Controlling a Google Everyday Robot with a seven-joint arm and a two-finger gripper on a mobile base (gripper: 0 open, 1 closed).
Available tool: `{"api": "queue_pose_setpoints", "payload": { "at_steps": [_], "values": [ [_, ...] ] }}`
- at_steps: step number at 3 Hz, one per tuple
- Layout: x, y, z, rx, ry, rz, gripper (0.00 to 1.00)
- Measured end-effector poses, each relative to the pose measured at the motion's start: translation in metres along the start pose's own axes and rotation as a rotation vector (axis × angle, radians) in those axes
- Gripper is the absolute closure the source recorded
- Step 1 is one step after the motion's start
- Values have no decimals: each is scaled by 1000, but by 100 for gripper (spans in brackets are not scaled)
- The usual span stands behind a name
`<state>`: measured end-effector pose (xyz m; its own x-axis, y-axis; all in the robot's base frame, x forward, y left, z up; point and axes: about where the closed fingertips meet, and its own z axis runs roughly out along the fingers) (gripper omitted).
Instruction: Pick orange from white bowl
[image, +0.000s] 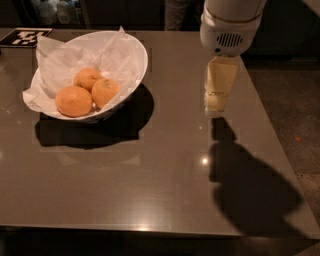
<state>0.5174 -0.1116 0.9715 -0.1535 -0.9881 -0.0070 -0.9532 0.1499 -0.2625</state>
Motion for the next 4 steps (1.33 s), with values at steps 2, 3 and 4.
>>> {"api": "queue_pose_setpoints", "payload": {
  "at_steps": [2, 3, 4],
  "values": [
    [-52, -4, -18, 62, -15, -22, 0],
    [-103, -17, -20, 81, -15, -67, 0],
    [-117, -21, -21, 104, -46, -82, 0]
  ]
}}
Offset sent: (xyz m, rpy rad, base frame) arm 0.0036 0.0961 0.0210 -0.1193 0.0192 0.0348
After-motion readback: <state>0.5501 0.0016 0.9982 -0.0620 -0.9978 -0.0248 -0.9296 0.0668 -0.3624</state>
